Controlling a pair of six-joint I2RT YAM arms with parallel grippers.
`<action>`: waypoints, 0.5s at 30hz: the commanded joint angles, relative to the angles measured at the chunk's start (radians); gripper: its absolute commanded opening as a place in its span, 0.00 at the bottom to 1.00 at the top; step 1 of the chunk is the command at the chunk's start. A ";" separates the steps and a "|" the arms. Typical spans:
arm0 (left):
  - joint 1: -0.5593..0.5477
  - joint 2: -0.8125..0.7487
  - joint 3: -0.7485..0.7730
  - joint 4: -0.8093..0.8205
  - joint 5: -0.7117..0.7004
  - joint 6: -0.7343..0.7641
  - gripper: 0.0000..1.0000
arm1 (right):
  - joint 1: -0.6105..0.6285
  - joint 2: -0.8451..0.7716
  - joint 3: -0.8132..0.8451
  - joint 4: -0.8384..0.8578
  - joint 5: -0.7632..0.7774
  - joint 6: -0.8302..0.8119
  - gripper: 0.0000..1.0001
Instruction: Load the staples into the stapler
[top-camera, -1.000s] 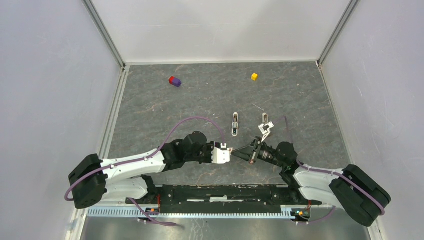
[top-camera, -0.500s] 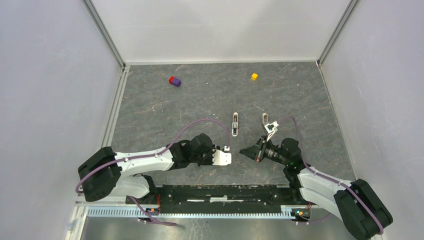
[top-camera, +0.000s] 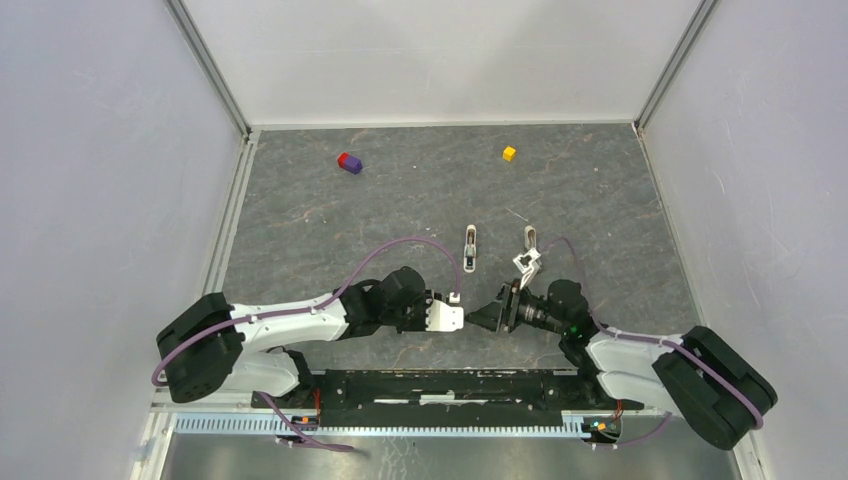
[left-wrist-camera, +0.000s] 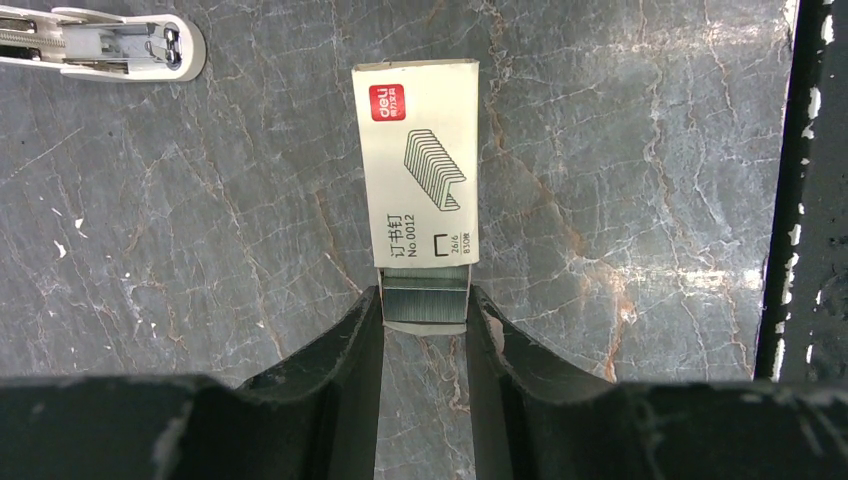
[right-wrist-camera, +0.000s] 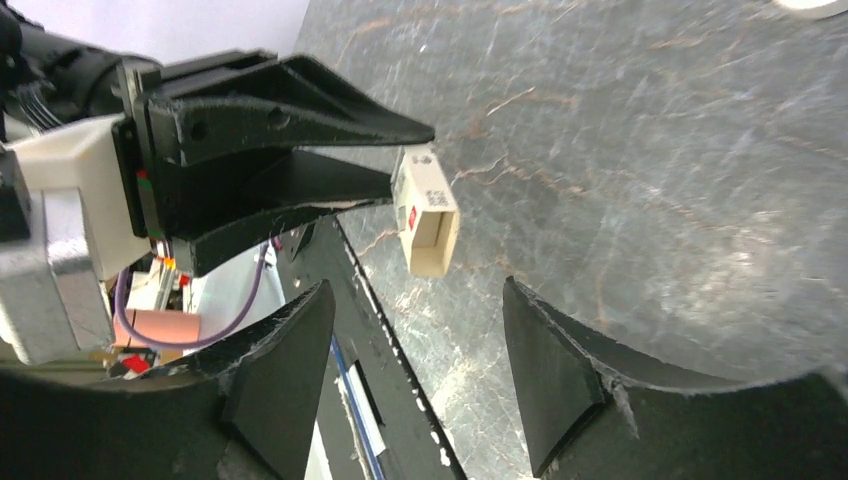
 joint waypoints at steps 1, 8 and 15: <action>0.002 -0.018 0.042 0.039 0.041 -0.020 0.39 | 0.073 0.069 -0.051 0.160 0.052 0.053 0.71; 0.003 -0.024 0.039 0.044 0.057 -0.023 0.39 | 0.113 0.181 -0.024 0.227 0.090 0.076 0.78; 0.003 -0.021 0.031 0.068 0.071 -0.032 0.39 | 0.122 0.273 0.032 0.314 0.080 0.125 0.71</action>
